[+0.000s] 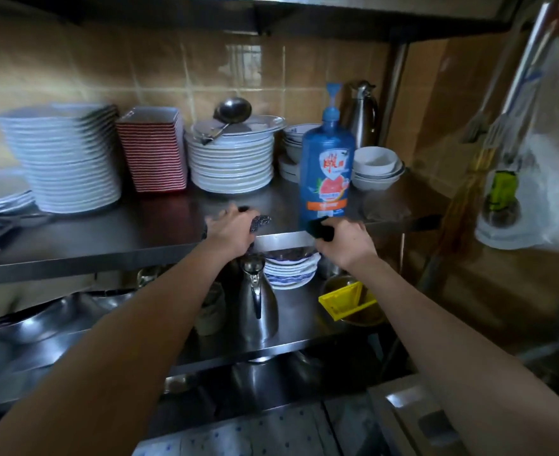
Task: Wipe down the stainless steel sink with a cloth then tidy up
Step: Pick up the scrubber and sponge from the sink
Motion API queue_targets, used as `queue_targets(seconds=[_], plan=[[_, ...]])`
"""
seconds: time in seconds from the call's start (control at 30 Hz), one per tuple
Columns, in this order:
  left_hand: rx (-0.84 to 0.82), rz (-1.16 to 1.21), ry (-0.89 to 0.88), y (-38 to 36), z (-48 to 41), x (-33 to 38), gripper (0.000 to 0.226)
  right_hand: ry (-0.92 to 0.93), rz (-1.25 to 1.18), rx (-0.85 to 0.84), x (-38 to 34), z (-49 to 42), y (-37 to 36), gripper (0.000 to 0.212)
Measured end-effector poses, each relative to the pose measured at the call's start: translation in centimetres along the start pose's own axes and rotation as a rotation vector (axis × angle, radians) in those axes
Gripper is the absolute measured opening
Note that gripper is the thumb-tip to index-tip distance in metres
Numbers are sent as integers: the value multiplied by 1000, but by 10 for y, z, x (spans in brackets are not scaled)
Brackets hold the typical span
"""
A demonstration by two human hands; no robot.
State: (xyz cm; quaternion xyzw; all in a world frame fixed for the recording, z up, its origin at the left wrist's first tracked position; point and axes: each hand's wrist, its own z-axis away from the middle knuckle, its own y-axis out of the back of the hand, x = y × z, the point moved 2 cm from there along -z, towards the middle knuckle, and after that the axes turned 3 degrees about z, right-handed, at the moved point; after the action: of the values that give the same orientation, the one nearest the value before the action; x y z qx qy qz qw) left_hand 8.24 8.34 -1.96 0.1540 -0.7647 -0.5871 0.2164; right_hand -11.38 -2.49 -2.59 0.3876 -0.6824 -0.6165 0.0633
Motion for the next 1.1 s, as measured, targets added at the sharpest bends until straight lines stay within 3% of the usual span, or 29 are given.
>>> queue_targets(seconds=[0.17,0.4,0.9,1.1], plan=[[0,-71,95,5,-13,-29,51,156,11,-58,-44,-42,-31,45],[-40,-129,186,6,-43,-55,51,226,4,-121,-75,-93,-67,45],[-102,-80,236,-23,-76,-88,58,182,44,-81,-78,-138,-99,34],[-65,1,202,-22,-76,-90,56,165,35,-144,-70,-136,-102,38]])
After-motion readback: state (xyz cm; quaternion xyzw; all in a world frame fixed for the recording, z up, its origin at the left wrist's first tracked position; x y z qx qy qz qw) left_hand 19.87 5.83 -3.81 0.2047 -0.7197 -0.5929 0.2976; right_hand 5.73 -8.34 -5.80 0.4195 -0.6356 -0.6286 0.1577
